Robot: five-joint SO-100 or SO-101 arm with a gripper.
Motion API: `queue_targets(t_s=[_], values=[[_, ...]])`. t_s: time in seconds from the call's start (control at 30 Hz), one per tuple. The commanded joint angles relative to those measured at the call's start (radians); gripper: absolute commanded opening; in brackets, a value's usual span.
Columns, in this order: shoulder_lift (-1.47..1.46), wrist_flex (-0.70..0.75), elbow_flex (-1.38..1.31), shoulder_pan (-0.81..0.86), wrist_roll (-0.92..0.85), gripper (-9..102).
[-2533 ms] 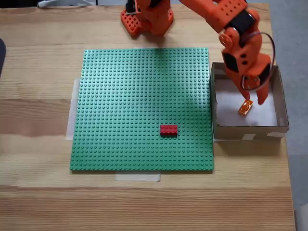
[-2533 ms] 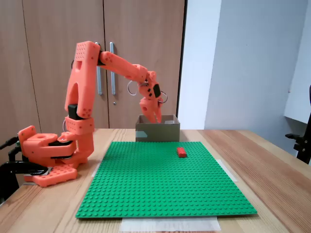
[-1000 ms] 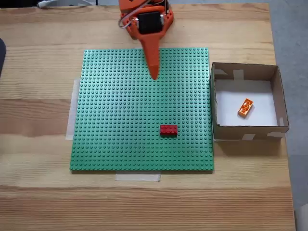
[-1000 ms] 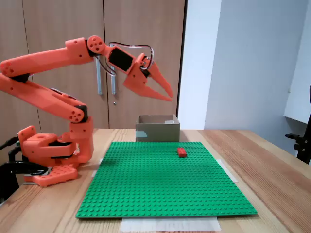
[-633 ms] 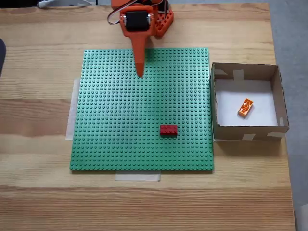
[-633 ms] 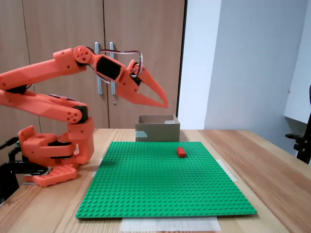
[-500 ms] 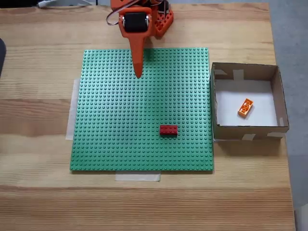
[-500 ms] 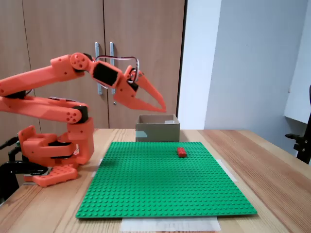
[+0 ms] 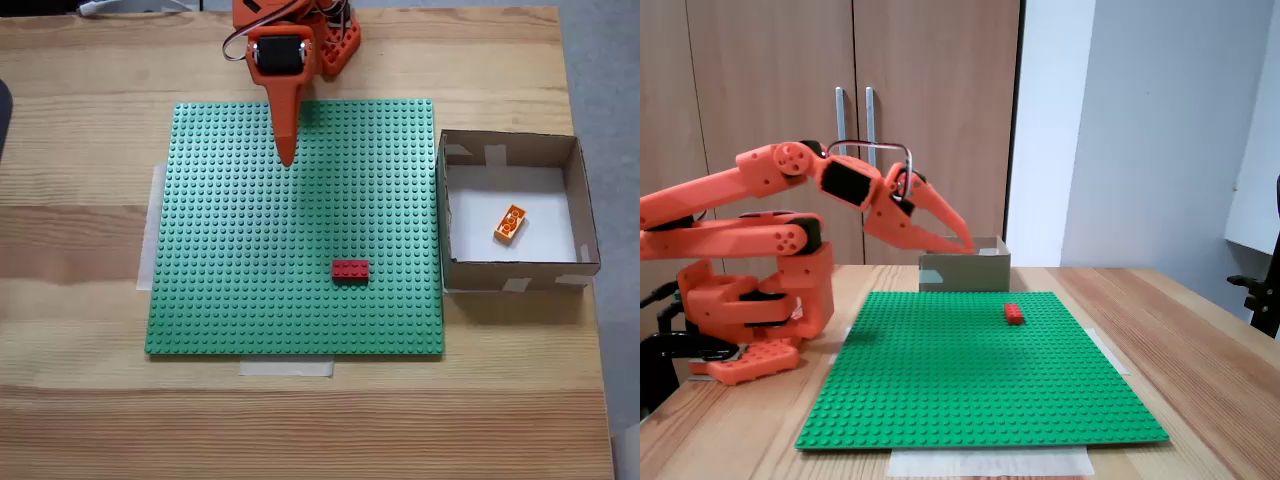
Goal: Pick the yellow lego block and put it in the box.
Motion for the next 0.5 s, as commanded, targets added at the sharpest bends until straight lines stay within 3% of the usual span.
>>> queue_targets(t_s=[0.0,0.47], values=[[0.037,0.002,0.014,-0.002,0.012,-1],[0.052,-0.058,0.147,0.009,-0.011,-1]])
